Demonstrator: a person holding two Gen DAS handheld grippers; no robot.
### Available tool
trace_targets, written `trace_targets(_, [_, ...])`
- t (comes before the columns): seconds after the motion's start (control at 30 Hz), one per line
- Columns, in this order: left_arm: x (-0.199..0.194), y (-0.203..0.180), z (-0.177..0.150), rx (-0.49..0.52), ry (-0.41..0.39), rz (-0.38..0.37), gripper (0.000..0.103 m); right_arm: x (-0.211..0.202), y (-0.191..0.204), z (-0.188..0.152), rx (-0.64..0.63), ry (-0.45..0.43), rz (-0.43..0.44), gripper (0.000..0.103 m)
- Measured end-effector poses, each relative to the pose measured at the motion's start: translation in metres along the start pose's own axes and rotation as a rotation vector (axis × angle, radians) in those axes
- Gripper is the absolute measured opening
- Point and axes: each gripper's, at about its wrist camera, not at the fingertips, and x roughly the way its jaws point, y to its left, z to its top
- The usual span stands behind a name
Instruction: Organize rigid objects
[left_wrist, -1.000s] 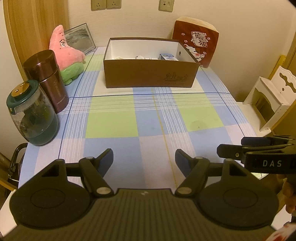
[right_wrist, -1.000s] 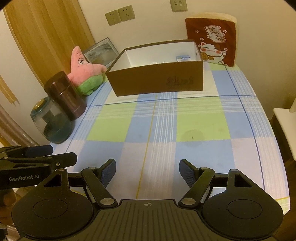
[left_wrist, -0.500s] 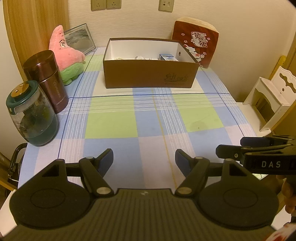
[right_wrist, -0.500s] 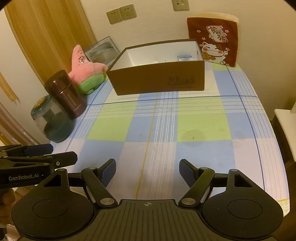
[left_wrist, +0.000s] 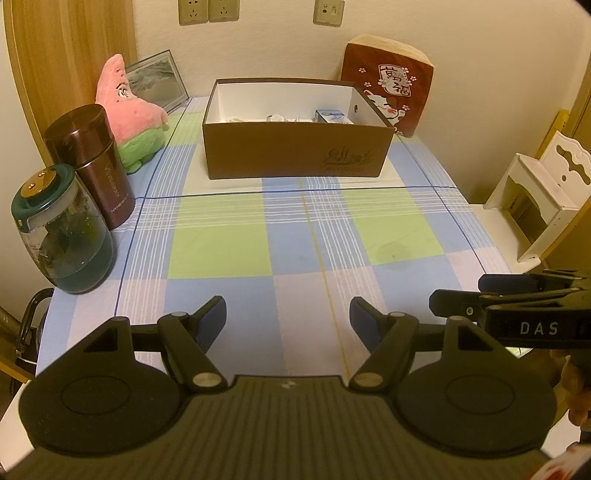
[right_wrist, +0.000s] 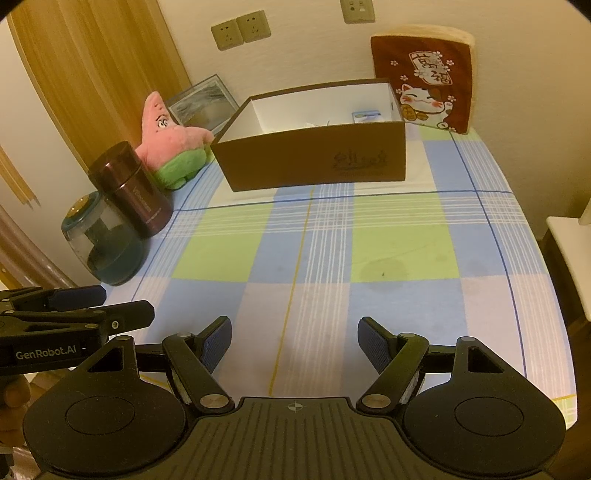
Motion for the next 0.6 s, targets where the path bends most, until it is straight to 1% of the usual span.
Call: trace_targets(0.6, [-0.0005,0.0003,0.0005,0.003,-0.004,-0.003,0.072,-0.0002,-0.0003,0.0004,0.0,0.0,0.001,0.075])
